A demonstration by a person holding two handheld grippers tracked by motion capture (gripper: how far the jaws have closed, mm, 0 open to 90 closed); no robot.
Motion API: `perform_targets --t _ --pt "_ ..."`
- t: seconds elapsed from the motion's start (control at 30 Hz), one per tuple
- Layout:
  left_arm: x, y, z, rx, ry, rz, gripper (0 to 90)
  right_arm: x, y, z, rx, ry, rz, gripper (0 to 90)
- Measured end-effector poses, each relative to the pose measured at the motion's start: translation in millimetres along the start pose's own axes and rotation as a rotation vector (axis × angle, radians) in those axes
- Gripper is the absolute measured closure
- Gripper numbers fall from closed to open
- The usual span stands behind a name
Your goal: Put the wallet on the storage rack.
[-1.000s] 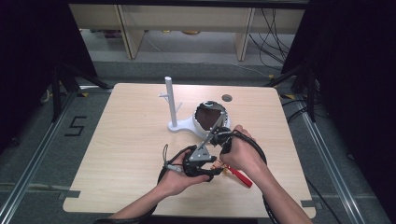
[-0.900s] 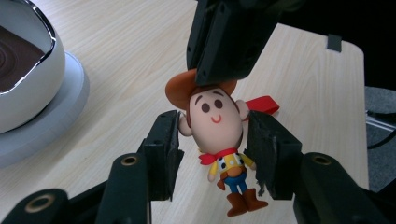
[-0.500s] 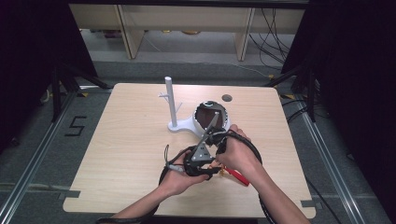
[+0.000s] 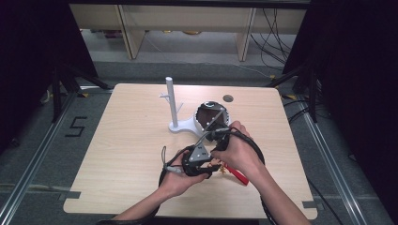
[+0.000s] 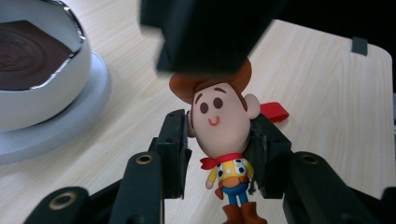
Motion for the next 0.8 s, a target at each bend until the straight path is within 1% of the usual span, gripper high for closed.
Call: perform_targets --t 0.03,0.07,0.1,0.13,0.17,0.2,0.23,0.27,0.3,0.33,0.37,0.4,0.43,0.47,0.53,0.57,0.6,0.63,0.67,0.7,0.73,0.77,0.8 --pt "3.3 -0.7 4.1 0.005 0.032 -0.017 61.1 4.5 2.4 -1.8 -0.013 0.001 -0.037 63.3" --pt "4.8 -1.4 6.2 0.012 0.038 -0.039 61.0 11.5 4.9 -4.5 -0.050 0.005 -0.090 62.4" --pt "8.0 -3.1 9.3 0.014 0.054 -0.041 61.1 17.2 6.6 -9.2 -0.067 0.005 -0.135 61.2" --pt "11.2 -5.3 12.5 0.013 0.064 -0.039 61.0 21.1 7.7 -13.7 -0.081 0.014 -0.177 61.1" --pt "14.1 -6.1 14.6 0.025 0.077 -0.049 61.0 24.8 6.3 -25.3 -0.097 0.019 -0.232 62.1" --pt "15.7 -5.9 15.2 0.038 0.078 -0.065 61.0 24.8 6.3 -25.3 -0.097 0.019 -0.232 62.1" --pt "21.9 -7.4 21.1 0.033 0.105 -0.076 61.0 25.2 -1.3 -36.1 -0.138 0.030 -0.236 62.7" --pt "21.9 -7.4 21.1 0.033 0.105 -0.076 61.1 25.2 -1.3 -36.1 -0.138 0.030 -0.236 62.7" --pt "25.7 -7.9 23.7 0.037 0.114 -0.086 61.1 20.9 -8.8 -47.2 -0.168 0.035 -0.246 62.5" --pt "28.0 -8.1 25.2 0.040 0.120 -0.091 61.1 20.9 -8.8 -47.2 -0.168 0.035 -0.246 62.5" --pt "31.6 -8.3 27.9 0.042 0.134 -0.097 61.0 19.3 -11.3 -51.8 -0.175 0.035 -0.253 62.2" --pt "34.1 -8.6 29.3 0.043 0.141 -0.099 61.1 15.5 -15.7 -58.0 -0.193 0.049 -0.266 61.7" --pt "39.8 -8.6 32.8 0.046 0.164 -0.112 61.1 11.1 -22.8 -68.5 -0.216 0.037 -0.282 60.9" --pt "39.8 -8.6 32.8 0.046 0.164 -0.112 61.1 11.1 -22.8 -68.5 -0.216 0.037 -0.282 60.9" --pt "45.0 -8.3 36.7 0.046 0.180 -0.130 61.1 4.1 -31.6 -77.2 -0.262 0.038 -0.299 59.6" --pt "48.7 -8.3 39.4 0.050 0.195 -0.136 61.1 -5.9 -42.8 -83.6 -0.311 0.052 -0.307 59.5" --pt "50.9 -8.3 41.4 0.049 0.204 -0.140 61.1 -5.9 -42.8 -83.6 -0.311 0.052 -0.307 59.5" --pt "53.9 -7.7 44.5 0.054 0.214 -0.154 61.1 -9.6 -46.0 -87.8 -0.305 0.048 -0.315 59.5" --pt "56.7 -7.5 47.2 0.054 0.223 -0.158 61.1 -16.2 -51.5 -90.7 -0.317 0.058 -0.326 60.0" --pt "59.4 -7.3 49.8 0.055 0.232 -0.162 61.1 -21.2 -55.9 -91.1 -0.329 0.082 -0.329 60.6" --pt "61.3 -7.2 51.9 0.057 0.239 -0.164 61.1 -25.6 -59.5 -92.5 -0.338 0.087 -0.341 60.6" --pt "64.0 -6.8 55.8 0.060 0.247 -0.174 61.1 -27.9 -63.6 -92.2 -0.360 0.086 -0.336 60.6" --pt "67.0 -7.0 59.1 0.065 0.260 -0.173 61.1 -32.1 -68.1 -93.4 -0.366 0.086 -0.346 60.5"
Point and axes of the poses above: each handheld gripper's, and its own axes: x roughly backward along the jaws, y roughly out of its top, z roughly to its left, the point moved 8 cm from there along -x, roughly forward along the jaws, and after that the axes turned 15 degrees about -x, right-handed, at the moved point
